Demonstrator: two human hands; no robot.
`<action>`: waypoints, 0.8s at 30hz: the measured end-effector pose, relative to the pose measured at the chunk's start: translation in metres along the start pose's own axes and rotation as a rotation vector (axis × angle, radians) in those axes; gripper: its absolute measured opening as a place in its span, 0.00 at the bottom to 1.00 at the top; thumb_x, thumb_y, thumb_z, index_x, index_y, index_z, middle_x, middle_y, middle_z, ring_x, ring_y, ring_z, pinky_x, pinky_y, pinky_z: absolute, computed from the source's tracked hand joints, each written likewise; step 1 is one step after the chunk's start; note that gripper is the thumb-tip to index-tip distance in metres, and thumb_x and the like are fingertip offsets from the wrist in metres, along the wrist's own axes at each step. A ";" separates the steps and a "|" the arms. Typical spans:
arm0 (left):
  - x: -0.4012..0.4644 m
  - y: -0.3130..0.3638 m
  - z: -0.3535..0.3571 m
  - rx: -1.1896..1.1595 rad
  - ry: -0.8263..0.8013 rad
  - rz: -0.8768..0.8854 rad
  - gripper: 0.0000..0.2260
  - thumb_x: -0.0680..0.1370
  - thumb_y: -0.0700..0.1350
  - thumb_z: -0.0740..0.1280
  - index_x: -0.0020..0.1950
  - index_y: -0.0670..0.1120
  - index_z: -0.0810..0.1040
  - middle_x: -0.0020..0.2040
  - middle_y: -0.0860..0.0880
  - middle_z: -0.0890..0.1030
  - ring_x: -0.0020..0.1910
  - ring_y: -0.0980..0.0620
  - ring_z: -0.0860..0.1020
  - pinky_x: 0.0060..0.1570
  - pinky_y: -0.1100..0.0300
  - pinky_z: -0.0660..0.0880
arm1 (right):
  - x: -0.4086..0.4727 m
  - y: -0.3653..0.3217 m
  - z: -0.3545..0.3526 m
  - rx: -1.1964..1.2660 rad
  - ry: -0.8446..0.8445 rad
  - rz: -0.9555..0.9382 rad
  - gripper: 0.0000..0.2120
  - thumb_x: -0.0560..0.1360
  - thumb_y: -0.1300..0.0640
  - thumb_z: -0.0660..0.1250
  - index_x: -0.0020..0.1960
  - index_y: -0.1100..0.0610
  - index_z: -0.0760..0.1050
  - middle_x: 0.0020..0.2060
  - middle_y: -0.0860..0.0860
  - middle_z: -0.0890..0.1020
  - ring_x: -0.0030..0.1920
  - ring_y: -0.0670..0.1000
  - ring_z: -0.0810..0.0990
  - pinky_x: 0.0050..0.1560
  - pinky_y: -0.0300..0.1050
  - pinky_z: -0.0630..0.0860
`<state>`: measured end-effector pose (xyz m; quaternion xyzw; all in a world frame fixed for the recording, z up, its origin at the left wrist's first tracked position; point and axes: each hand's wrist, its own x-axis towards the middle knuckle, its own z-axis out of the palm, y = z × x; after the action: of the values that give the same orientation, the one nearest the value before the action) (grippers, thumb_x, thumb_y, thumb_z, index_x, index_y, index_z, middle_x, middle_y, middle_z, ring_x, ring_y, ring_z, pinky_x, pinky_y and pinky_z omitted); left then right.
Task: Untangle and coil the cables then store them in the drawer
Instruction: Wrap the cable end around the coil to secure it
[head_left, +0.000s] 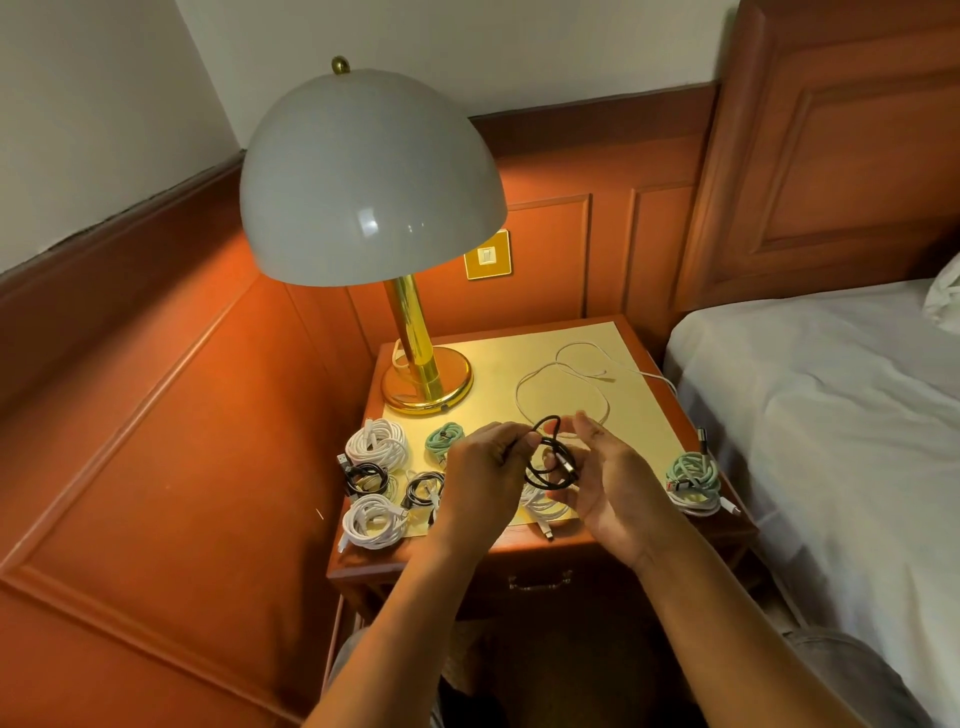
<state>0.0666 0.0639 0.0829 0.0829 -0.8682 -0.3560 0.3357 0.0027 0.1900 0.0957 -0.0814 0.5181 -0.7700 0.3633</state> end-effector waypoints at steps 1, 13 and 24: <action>0.000 -0.001 0.000 0.008 -0.001 0.002 0.07 0.77 0.43 0.67 0.46 0.42 0.83 0.34 0.57 0.76 0.34 0.64 0.75 0.33 0.72 0.67 | -0.001 0.001 0.000 -0.086 -0.022 -0.008 0.11 0.81 0.49 0.60 0.55 0.54 0.77 0.42 0.53 0.80 0.42 0.50 0.77 0.44 0.49 0.72; 0.009 -0.011 -0.011 0.093 0.045 -0.107 0.06 0.79 0.42 0.67 0.47 0.41 0.82 0.33 0.53 0.76 0.29 0.61 0.70 0.31 0.72 0.64 | -0.028 -0.028 -0.013 -1.111 0.077 -0.278 0.07 0.79 0.57 0.65 0.54 0.52 0.80 0.38 0.46 0.81 0.35 0.41 0.76 0.36 0.32 0.69; 0.008 0.013 -0.002 -0.278 0.004 -0.311 0.06 0.80 0.42 0.65 0.44 0.46 0.79 0.29 0.52 0.76 0.26 0.56 0.73 0.27 0.59 0.70 | -0.032 -0.034 -0.033 -1.300 0.228 -0.309 0.08 0.77 0.58 0.66 0.55 0.53 0.81 0.52 0.51 0.78 0.47 0.45 0.74 0.41 0.30 0.70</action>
<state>0.0630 0.0690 0.0971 0.1693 -0.7869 -0.5196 0.2866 -0.0071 0.2415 0.1175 -0.2749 0.8933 -0.3488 0.0693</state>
